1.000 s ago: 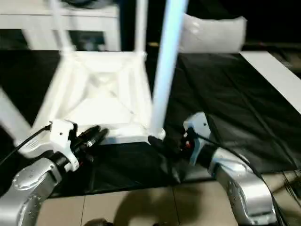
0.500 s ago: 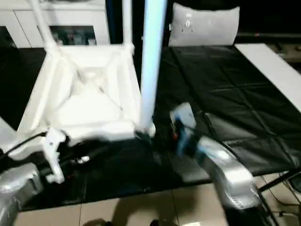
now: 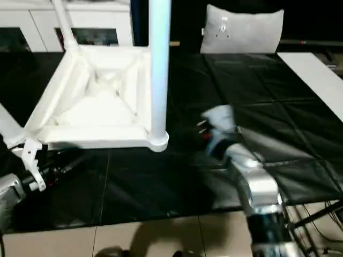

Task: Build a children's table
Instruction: Rotate table base

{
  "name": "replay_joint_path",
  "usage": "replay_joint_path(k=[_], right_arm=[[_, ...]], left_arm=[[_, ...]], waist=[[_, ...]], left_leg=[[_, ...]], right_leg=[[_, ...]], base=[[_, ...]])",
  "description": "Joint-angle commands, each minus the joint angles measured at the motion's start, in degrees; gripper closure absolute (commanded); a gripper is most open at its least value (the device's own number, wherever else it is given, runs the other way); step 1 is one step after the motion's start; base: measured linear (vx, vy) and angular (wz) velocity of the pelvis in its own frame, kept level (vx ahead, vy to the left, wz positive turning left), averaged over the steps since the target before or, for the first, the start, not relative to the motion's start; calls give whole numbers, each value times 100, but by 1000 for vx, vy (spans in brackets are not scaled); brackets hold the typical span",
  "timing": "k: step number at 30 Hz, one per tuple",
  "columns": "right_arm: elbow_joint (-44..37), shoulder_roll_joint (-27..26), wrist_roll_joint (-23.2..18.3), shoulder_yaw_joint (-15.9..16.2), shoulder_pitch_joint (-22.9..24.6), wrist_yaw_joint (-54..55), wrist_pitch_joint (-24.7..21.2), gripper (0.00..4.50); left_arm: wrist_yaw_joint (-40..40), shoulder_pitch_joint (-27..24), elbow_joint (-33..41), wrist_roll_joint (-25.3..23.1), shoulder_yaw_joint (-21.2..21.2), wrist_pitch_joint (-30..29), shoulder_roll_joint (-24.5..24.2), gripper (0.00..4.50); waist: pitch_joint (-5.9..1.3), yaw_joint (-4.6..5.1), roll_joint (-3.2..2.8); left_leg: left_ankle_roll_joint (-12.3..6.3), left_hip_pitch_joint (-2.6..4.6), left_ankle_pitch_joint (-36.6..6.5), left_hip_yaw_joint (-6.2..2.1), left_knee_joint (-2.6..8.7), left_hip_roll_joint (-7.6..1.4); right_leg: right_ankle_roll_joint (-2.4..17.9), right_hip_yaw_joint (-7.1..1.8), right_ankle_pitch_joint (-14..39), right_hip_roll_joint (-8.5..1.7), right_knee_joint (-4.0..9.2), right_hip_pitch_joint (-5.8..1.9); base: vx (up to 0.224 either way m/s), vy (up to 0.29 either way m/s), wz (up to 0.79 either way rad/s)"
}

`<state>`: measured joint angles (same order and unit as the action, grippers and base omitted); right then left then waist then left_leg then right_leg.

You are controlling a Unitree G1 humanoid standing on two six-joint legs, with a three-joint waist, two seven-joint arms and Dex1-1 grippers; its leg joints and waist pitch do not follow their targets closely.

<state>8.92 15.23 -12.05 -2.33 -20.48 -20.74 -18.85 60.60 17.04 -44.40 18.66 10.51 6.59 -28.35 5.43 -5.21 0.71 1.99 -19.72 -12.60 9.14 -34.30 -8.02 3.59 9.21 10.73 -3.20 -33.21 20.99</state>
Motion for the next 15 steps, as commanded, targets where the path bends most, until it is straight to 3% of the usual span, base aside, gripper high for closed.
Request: replay_joint_path(k=[1, 4, 5, 7, 10, 12, 13, 14, 15], right_arm=[[249, 40, 164, -264, -109, 408, 210, 0], [378, 62, 213, -345, -155, 537, 297, 0], [464, 105, 260, -402, -180, 622, 357, 0], [444, 129, 270, -433, -140, 625, 370, 0], [369, 77, 225, -360, -33, 486, 420, 0], [363, 55, 201, -335, -11, 437, 422, 0], [363, 55, 201, -335, -11, 437, 422, 0], [258, 10, 80, -277, 20, 212, 560, 0], [200, 3, 10, -236, 11, 73, 561, 0]], left_arm=[[47, 216, -487, -38, 127, 356, -36, 53], [178, 345, -775, -79, 131, 619, -20, 39], [281, 453, -961, -106, 121, 800, 12, 35], [373, 485, -938, -118, 63, 883, 69, 11], [444, 371, -505, -44, -2, 918, 149, 3], [440, 160, 101, 67, -31, 751, 189, 3], [440, 160, 101, 67, -31, 751, 189, 3], [-267, -833, 3437, 692, -255, -759, 158, 3], [-504, -956, 4185, 864, -305, -1220, 94, 3]], waist=[[-272, -8, -2], [-265, -37, 5], [-271, -46, -23], [-299, -81, -14], [-332, -120, -19], [-380, -149, -32], [-370, -145, -34], [-499, -150, -10], [-426, -125, -23]], left_leg=[[25, 77, -1284, -279, 525, -660], [-34, 110, -1280, -268, 537, -654], [-53, 108, -1251, -268, 539, -643], [-82, 121, -1087, -247, 547, -667], [-129, 97, -928, -235, 562, -729], [-125, 71, -656, -216, 549, -794], [-157, 57, -578, -203, 547, -784], [-7, 59, -501, -237, 518, -946], [-201, -21, -99, -187, 515, -883]], right_leg=[[311, -647, 2609, -958, 610, -201], [130, -630, 3006, -970, 670, -202], [113, -624, 3020, -965, 682, -203], [119, -637, 2759, -944, 651, -198], [350, -651, 2151, -945, 534, -210], [701, -667, 1354, -966, 385, -232], [771, -660, 1169, -937, 369, -220], [992, -677, 496, -1072, 133, -338], [1159, -650, -117, -901, 98, -245]], base=[[0, 0, 0], [0, 0, 0], [0, 0, 0], [0, 0, 0], [0, 0, 0], [0, 0, 0], [0, 0, 0], [0, 0, 0], [0, 0, 0]])
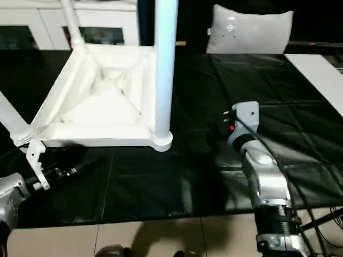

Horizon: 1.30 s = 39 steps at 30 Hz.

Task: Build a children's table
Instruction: Rotate table base

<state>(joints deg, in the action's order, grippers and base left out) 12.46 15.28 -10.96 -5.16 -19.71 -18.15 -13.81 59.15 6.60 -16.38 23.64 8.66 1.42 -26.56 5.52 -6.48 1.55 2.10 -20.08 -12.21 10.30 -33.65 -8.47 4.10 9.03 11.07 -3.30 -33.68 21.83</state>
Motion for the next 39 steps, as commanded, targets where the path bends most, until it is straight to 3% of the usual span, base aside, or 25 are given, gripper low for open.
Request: replay_joint_path(k=[1, 2, 3, 4, 5, 6, 8, 9, 10, 11, 12, 13, 14, 15, 16, 17, 18, 19, 21, 24, 28, 30, 33, 39], right_arm=[[-148, 3, -104, 62, -73, -201, 61, 0], [-170, 42, -92, 151, -73, -319, 86, 0], [-185, 70, -84, 215, -71, -400, 106, 0], [-190, 77, -74, 236, -70, -422, 109, 0], [-201, 86, -54, 273, -68, -461, 113, 0], [-178, 81, -21, 281, -64, -449, 104, 0], [-131, 86, 48, 296, -50, -435, 115, 0], [-128, 92, 57, 298, -38, -451, 115, 0], [-128, 92, 57, 298, -38, -451, 115, 0], [-172, 102, 35, 328, -9, -554, 143, 0], [-268, 111, -30, 391, 16, -715, 142, 0], [-325, 115, -71, 433, 33, -804, 140, 0], [-431, 147, -136, 536, 61, -1018, 145, 0], [-514, 177, -188, 622, 84, -1194, 149, 0], [-514, 177, -188, 622, 84, -1194, 149, 0], [-848, 281, -417, 873, 185, -1786, 140, 0], [-978, 329, -459, 995, 212, -1975, 121, 0], [-1040, 348, -459, 1061, 228, -2061, 115, 0], [-1040, 304, -438, 1098, 208, -2060, 136, 0], [-833, 21, -303, 1166, 26, -1875, 146, 0], [-249, -362, 97, 1239, -340, -1291, 341, 0], [29, -479, 221, 1297, -521, -1093, 431, 0], [504, -627, 481, 1385, -794, -735, 594, 0], [1427, -975, 471, 1017, -1279, -175, 912, 0]], left_arm=[[-373, 97, 1418, 371, -126, -727, -93, 3], [-484, 143, 1478, 256, -150, -801, -114, 3], [-557, 178, 1503, 168, -166, -841, -126, 3], [-627, 238, 1511, 98, -185, -882, -116, 3], [-776, 366, 1527, -46, -226, -970, -93, 3], [-882, 477, 1629, -80, -271, -1113, -53, 3], [-1313, 563, 2450, -18, -503, -1781, 67, 3], [-1635, 619, 2985, 1, -651, -2238, 143, 3], [-1635, 619, 2985, 1, -651, -2238, 143, 3], [-2065, 661, 3655, 76, -824, -2873, 164, 3], [-2292, 733, 3967, 50, -956, -3251, 169, 3], [-2404, 757, 4090, 43, -1016, -3426, 149, 3], [-2467, 755, 4152, -9, -1042, -3517, 121, 3], [-2518, 746, 4190, -52, -1052, -3582, 96, 3], [-2518, 746, 4190, -52, -1052, -3582, 96, 3], [-2733, 676, 4355, -114, -1013, -3859, 113, 3], [-2856, 608, 4506, -87, -993, -4022, 151, 3], [-2964, 561, 4652, -55, -980, -4190, 181, 3], [-3097, 488, 4848, -4, -970, -4397, 216, 3], [-3288, 268, 5086, 133, -894, -4737, 203, 3], [-3361, -89, 5188, 175, -768, -4793, 183, 3], [-3397, -193, 5243, 211, -695, -4867, 194, 3], [-3353, -402, 5171, 140, -610, -4785, 155, 3], [-3104, -866, 4612, 112, -134, -3993, 96, 3]], waist=[[-433, 2, -108], [-394, 29, -74], [-361, 17, -37], [-361, 17, -37], [-303, 17, -33], [-298, 9, -33], [-320, 13, -50], [-348, 25, -55], [-348, 25, -55], [-367, 46, -60], [-370, 45, -40], [-372, 23, -82], [-366, 37, -56], [-347, 28, -21], [-355, 30, -21], [-382, 38, -75], [-382, 49, -64], [-400, 43, -91], [-400, 67, -66], [-394, 71, -80], [-404, 107, -101], [-425, 87, -125], [-441, 71, -133], [-447, 43, -163]], left_leg=[[-293, 49, -5, -273, 409, -786], [-461, 22, 69, -221, 364, -670], [-554, -18, -141, -216, 367, -614], [-554, -18, -141, -216, 367, -614], [-482, -15, -508, -228, 377, -577], [-361, 43, -737, -223, 370, -568], [-217, 58, -756, -260, 402, -628], [-157, 68, -706, -280, 410, -688], [-157, 68, -706, -280, 410, -688], [-125, 58, -639, -274, 399, -708], [-169, 25, -575, -264, 381, -675], [-232, 20, -545, -257, 363, -633], [-262, 4, -515, -242, 351, -610], [-416, -46, -428, -235, 330, -549], [-430, -50, -399, -241, 323, -544], [-450, -21, -397, -243, 316, -553], [-485, -40, -411, -257, 311, -570], [-482, -40, -393, -271, 310, -586], [-475, -19, -447, -264, 311, -584], [-410, -13, -527, -270, 316, -585], [-282, -22, -557, -275, 314, -568], [-247, 19, -532, -280, 308, -591], [-174, 1, -565, -293, 314, -600], [-103, 22, -755, -286, 325, -600]], right_leg=[[1211, -639, -404, -848, 138, -267], [1323, -645, -543, -788, 133, -250], [1216, -649, -157, -815, 202, -323], [1216, -649, -157, -815, 202, -323], [839, -638, 1007, -828, 369, -346], [546, -626, 1859, -823, 483, -329], [409, -623, 2112, -803, 477, -323], [541, -640, 1757, -797, 403, -304], [541, -640, 1757, -797, 403, -304], [757, -650, 1240, -784, 313, -307], [847, -652, 1063, -791, 292, -340], [841, -649, 1112, -793, 328, -339], [812, -648, 1146, -788, 341, -348], [600, -617, 1460, -761, 410, -374], [525, -610, 1547, -758, 415, -380], [453, -593, 1579, -722, 425, -354], [400, -589, 1512, -710, 412, -366], [407, -583, 1469, -710, 397, -366], [513, -586, 1463, -712, 415, -337], [573, -571, 1622, -703, 420, -319], [554, -574, 1735, -709, 426, -314], [573, -579, 1511, -700, 393, -296], [655, -586, 1296, -725, 356, -314], [602, -601, 1356, -734, 371, -303]], base=[[0, 0, 0], [0, 0, 0], [0, 0, 0], [0, 0, 0], [-51, -17, -2], [-51, -17, -2], [0, 0, 0], [0, 0, 0], [0, 0, 0], [0, 0, 0], [0, 0, 0], [0, 0, 0], [0, 0, 0], [0, 0, 0], [0, 0, 0], [0, 0, 0], [0, 0, 0], [0, 0, 0], [0, 0, 0], [0, 0, 0], [0, 0, 0], [0, 0, 0], [0, 0, 0], [0, 0, 0]])
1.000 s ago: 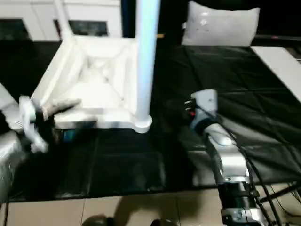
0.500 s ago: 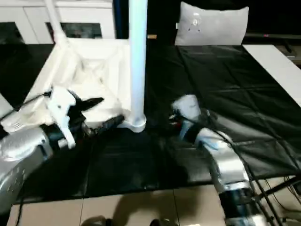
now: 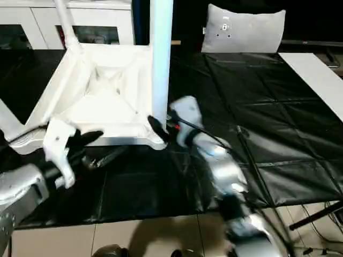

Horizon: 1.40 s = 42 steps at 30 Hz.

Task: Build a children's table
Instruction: Rotate table base

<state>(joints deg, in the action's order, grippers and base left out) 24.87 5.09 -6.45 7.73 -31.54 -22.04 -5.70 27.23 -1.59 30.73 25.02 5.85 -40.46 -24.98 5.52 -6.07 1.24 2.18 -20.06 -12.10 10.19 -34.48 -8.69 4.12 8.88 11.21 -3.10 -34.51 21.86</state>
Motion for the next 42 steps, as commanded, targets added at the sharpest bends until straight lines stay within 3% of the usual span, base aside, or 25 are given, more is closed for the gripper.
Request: replay_joint_path(k=[1, 3, 8, 9, 12, 14, 18, 19, 20, 21, 22, 23, 24, 25, 26, 27, 28, 29, 31, 34, 35, 37, 41, 42], right_arm=[[235, 60, 30, -335, -117, 309, 136, 0], [213, 152, -3, -542, -80, 496, 159, 0], [55, 512, 46, -911, 134, 830, 298, 0], [-9, 691, 57, -1097, 227, 944, 319, 0], [-32, 951, 82, -1327, 335, 1051, 373, 0], [85, 1125, 90, -1453, 333, 1107, 419, 0], [688, 1578, 143, -1704, 169, 1333, 539, 0], [775, 1636, 152, -1733, 134, 1372, 568, 0], [880, 1745, 163, -1764, 108, 1341, 519, 0], [893, 1761, 165, -1767, 106, 1334, 507, 0], [903, 1797, 155, -1773, 120, 1224, 416, 0], [886, 1793, 138, -1771, 132, 1165, 379, 0], [857, 1790, 125, -1750, 155, 1112, 345, 0], [607, 1757, 24, -1568, 357, 700, 24, 0], [475, 1736, -18, -1450, 484, 515, -138, 0], [357, 1703, -32, -1345, 608, 411, -249, 0], [319, 1681, -29, -1290, 665, 383, -283, 0], [187, 1614, -50, -1217, 802, 360, -374, 0], [109, 1565, -62, -1175, 886, 347, -431, 0], [-231, 1369, -79, -1089, 1157, 344, -591, 0], [-231, 1369, -79, -1089, 1157, 344, -591, 0], [-434, 1305, -82, -973, 1254, 201, -723, 0], [-361, 1254, 24, -768, 1210, 118, -711, 0], [-343, 1246, 38, -755, 1197, 118, -702, 0]], left_arm=[[128, -84, -137, -31, 165, 254, -75, 3], [317, -171, -226, -13, 188, 416, -111, 3], [637, -442, -222, 177, 308, 676, -135, 3], [816, -537, -285, 262, 382, 786, -195, 3], [1102, -532, -596, 344, 506, 913, -360, 3], [1224, -482, -819, 341, 598, 987, -456, 3], [1540, -639, -1321, 253, 826, 1440, -564, 3], [1670, -647, -1576, 231, 886, 1614, -617, 3], [2103, -448, -2755, 125, 1061, 2277, -820, 3], [2179, -404, -2971, 107, 1089, 2394, -856, 3], [2482, -164, -3881, 29, 1177, 2838, -1005, 3], [2545, -90, -4088, 12, 1184, 2921, -1038, 3], [2563, -52, -4128, 7, 1176, 2931, -1047, 3], [2682, 213, -4326, -29, 1090, 2968, -1103, 3], [2736, 345, -4369, -41, 1035, 2968, -1105, 3], [2727, 501, -4368, -38, 985, 2933, -1076, 3], [2726, 596, -4383, -34, 959, 2932, -1053, 3], [2652, 763, -4229, 15, 895, 2817, -970, 3], [2670, 915, -4246, 48, 837, 2848, -923, 3], [2503, 842, -3156, 239, 500, 2631, -664, 3], [2503, 842, -3156, 239, 500, 2631, -664, 3], [2521, 1147, -2733, 348, 266, 2211, -681, 3], [2740, 1707, -2715, 396, -88, 1864, -676, 3], [2743, 1756, -2732, 388, -112, 1847, -659, 3]], waist=[[-443, 9, -99], [-442, -45, -136], [-447, -94, -109], [-425, -107, -70], [-420, -159, -58], [-396, -145, -25], [-401, -127, -19], [-400, -124, -18], [-393, -131, 1], [-371, -143, -1], [-435, -140, -7], [-402, -127, -3], [-442, -119, -18], [-441, -93, 22], [-454, -103, -25], [-447, -95, -30], [-479, -123, -54], [-481, -123, -52], [-477, -146, -46], [-503, -204, -57], [-502, -194, -52], [-482, -191, -38], [-455, -225, -21], [-469, -236, -29]], left_leg=[[-95, 20, -786, -275, 422, -588], [-19, 57, -861, -272, 431, -607], [67, 58, -873, -257, 436, -604], [25, 40, -838, -248, 436, -580], [-82, 63, -783, -219, 422, -539], [-120, 41, -831, -231, 434, -537], [-166, 67, -897, -229, 416, -514], [-173, 66, -899, -224, 415, -516], [-250, 45, -845, -220, 409, -475], [-338, 58, -835, -199, 406, -405], [-305, 52, -742, -210, 394, -419], [-352, 65, -781, -225, 428, -435], [-300, 72, -753, -268, 440, -510], [-338, 68, -746, -272, 449, -533], [-344, 87, -703, -289, 447, -591], [-371, 78, -682, -287, 457, -604], [-336, 114, -671, -278, 439, -646], [-302, 71, -693, -276, 448, -640], [-235, 79, -746, -261, 436, -629], [-65, 65, -774, -268, 434, -678], [-34, 62, -799, -261, 435, -679], [-50, 50, -868, -243, 429, -616], [-84, 96, -954, -220, 404, -532], [-69, 106, -903, -223, 404, -541]], right_leg=[[579, -586, 1349, -742, 451, -312], [579, -603, 1316, -749, 438, -283], [537, -623, 1136, -770, 403, -293], [517, -631, 1165, -771, 408, -298], [345, -619, 1399, -736, 453, -277], [255, -611, 1605, -737, 475, -285], [169, -581, 1924, -728, 527, -269], [169, -584, 1904, -721, 526, -269], [125, -578, 1935, -717, 564, -271], [7, -561, 2122, -678, 633, -242], [-48, -572, 2040, -719, 567, -302], [-175, -555, 2168, -680, 605, -272], [-58, -568, 1945, -739, 551, -297], [18, -571, 1823, -724, 540, -293], [236, -589, 1498, -757, 460, -279], [332, -590, 1383, -751, 460, -279], [536, -603, 1097, -790, 417, -266], [697, -597, 982, -806, 396, -299], [746, -608, 1039, -835, 415, -307], [795, -619, 1098, -870, 404, -331], [830, -620, 1068, -862, 385, -332], [766, -615, 1292, -834, 423, -336], [364, -584, 2239, -821, 582, -314], [300, -580, 2260, -815, 586, -317]], base=[[0, 0, 0], [0, 0, 0], [0, 0, 0], [0, 0, 0], [0, 0, 0], [0, 0, 0], [0, 0, 0], [0, 0, 0], [0, 0, 0], [0, 0, 0], [0, 0, 0], [0, 0, 0], [0, 0, 0], [0, 0, 0], [0, 0, 0], [0, 0, 0], [0, 0, 0], [0, 0, 0], [0, 0, 0], [0, 0, 0], [0, 0, 0], [0, 0, 0], [0, 0, 0], [0, 0, 0]])
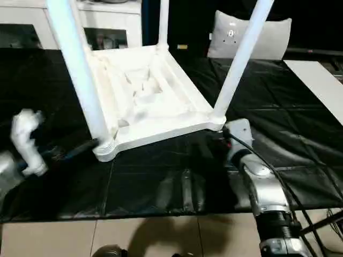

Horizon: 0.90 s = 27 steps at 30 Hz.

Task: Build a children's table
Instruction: Rotate table base

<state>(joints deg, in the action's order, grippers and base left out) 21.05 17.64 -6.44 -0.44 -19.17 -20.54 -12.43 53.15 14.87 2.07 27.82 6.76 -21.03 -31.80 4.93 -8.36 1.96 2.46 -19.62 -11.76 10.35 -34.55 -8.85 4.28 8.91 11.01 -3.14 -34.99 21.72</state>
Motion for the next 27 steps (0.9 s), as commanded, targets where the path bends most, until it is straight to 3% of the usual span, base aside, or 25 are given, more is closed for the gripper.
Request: replay_joint_path(k=[1, 4, 5, 9, 10, 11, 12, 13, 17, 20, 21, 23, 27], right_arm=[[76, -28, 68, 91, -67, -32, -12, 0], [287, -120, 139, 153, -220, -44, 59, 0], [419, -168, 184, 180, -315, -49, 73, 0], [711, -198, 244, 235, -475, -76, 125, 0], [981, -194, 268, 251, -600, -67, 199, 0], [1098, -182, 286, 238, -657, -31, 229, 0], [1188, -173, 299, 222, -700, -9, 260, 0], [1278, -158, 304, 203, -744, -3, 290, 0], [1643, -114, 335, 121, -901, 9, 407, 0], [1882, -71, 368, 101, -958, 24, 473, 0], [1996, -32, 401, 103, -966, 10, 541, 0], [2026, -13, 394, 93, -959, -5, 570, 0], [2102, 16, 378, 63, -960, 2, 676, 0]], left_arm=[[155, 215, 100, 90, -253, -134, 60, 3], [57, 575, -182, -86, -429, -127, 250, 3], [-15, 745, -410, -181, -530, -111, 346, 3], [-105, 1010, -909, -503, -744, 24, 491, 3], [-186, 1221, -1314, -728, -907, 142, 622, 3], [-252, 1315, -1474, -824, -971, 161, 679, 3], [-292, 1382, -1594, -897, -1009, 221, 726, 3], [-262, 1440, -1649, -904, -1043, 250, 775, 3], [173, 1509, -1360, -505, -1112, 43, 879, 3], [754, 1359, -653, 27, -1264, -495, 757, 3], [1084, 1251, -206, 332, -1406, -847, 640, 3], [1186, 1194, 27, 469, -1480, -992, 607, 3], [1190, 1127, 398, 712, -1566, -1208, 694, 3]], waist=[[-395, 2, -98], [-392, 11, -118], [-397, 17, -119], [-450, 27, -90], [-475, 23, -93], [-468, 25, -90], [-482, 22, -31], [-493, 14, -52], [-527, 2, -65], [-538, -15, -58], [-523, -18, -64], [-517, -8, -66], [-492, 33, -42]], left_leg=[[-90, 55, -970, -251, 428, -534], [26, 141, -1383, -276, 443, -558], [56, 129, -1411, -284, 458, -563], [24, 70, -983, -283, 444, -555], [-3, 49, -827, -283, 431, -559], [-43, 54, -782, -263, 428, -537], [-81, 45, -638, -256, 417, -523], [-106, 30, -520, -264, 409, -557], [-105, 16, -364, -260, 386, -590], [-140, -37, -228, -246, 356, -590], [-152, -28, -254, -239, 354, -593], [-148, -30, -266, -232, 355, -594], [-167, -49, -386, -224, 353, -551]], right_leg=[[264, -572, 2292, -793, 628, -296], [185, -536, 2633, -814, 696, -277], [149, -540, 2622, -810, 694, -291], [204, -576, 2028, -815, 593, -333], [260, -580, 1766, -820, 543, -355], [264, -579, 1736, -801, 568, -332], [297, -581, 1623, -810, 532, -360], [352, -587, 1445, -829, 500, -361], [613, -589, 992, -846, 415, -360], [825, -587, 657, -856, 336, -357], [846, -590, 701, -856, 348, -344], [892, -590, 691, -848, 343, -341], [724, -582, 1095, -826, 423, -375]], base=[[0, 0, 0], [0, 0, 0], [0, 0, 0], [0, 0, 0], [0, 0, 0], [0, 0, 0], [0, 0, 0], [0, 0, 0], [0, 0, 0], [0, 0, 0], [0, 0, 0], [0, 0, 0], [0, 0, 0]])
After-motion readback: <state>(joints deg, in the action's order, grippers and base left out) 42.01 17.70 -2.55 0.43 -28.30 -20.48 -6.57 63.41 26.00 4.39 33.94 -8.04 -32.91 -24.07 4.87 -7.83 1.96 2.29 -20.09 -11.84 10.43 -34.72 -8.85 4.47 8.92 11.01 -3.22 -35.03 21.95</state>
